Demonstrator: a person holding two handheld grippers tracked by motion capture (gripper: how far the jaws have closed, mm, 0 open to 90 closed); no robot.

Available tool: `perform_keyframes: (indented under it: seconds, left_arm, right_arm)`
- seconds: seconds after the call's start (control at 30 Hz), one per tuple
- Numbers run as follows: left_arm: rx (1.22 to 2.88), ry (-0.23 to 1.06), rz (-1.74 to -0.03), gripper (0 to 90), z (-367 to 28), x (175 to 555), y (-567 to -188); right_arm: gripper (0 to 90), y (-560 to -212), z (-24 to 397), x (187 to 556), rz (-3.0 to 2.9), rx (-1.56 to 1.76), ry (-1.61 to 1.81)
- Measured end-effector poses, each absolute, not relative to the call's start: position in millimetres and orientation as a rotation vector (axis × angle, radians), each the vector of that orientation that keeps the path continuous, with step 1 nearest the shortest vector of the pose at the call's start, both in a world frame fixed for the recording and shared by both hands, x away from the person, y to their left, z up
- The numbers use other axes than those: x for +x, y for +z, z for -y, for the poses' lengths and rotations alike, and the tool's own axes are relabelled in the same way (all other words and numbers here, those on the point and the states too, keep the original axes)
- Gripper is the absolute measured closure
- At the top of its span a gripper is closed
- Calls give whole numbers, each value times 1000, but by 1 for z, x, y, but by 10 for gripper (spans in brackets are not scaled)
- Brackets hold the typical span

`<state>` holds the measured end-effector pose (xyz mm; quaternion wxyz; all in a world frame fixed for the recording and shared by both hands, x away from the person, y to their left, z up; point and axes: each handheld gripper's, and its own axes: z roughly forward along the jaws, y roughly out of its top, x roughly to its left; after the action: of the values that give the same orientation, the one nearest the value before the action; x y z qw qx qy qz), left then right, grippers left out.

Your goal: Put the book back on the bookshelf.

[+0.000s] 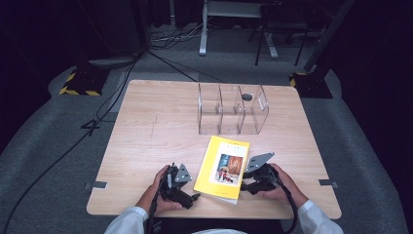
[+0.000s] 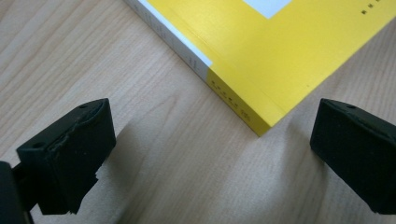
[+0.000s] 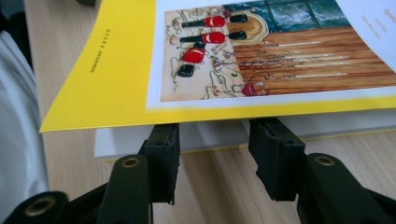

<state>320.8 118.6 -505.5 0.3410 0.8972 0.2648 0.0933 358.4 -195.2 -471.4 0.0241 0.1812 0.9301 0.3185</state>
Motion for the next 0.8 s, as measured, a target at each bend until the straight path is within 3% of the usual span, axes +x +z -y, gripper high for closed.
perform_keyframes:
  seconds: [0.3,0.5,0.8]
  left_arm:
    - [2334,244,-689,7,-119,320,-506]
    - [2333,244,-690,7,-119,320,-506]
    - [2332,245,-698,7,-119,319,-506]
  right_arm:
    - [510,-474,193,356,-2928,486,776]
    - [545,-469,181,357,-2992,457,578]
    - [520,-470,180,357,-2992,433,600]
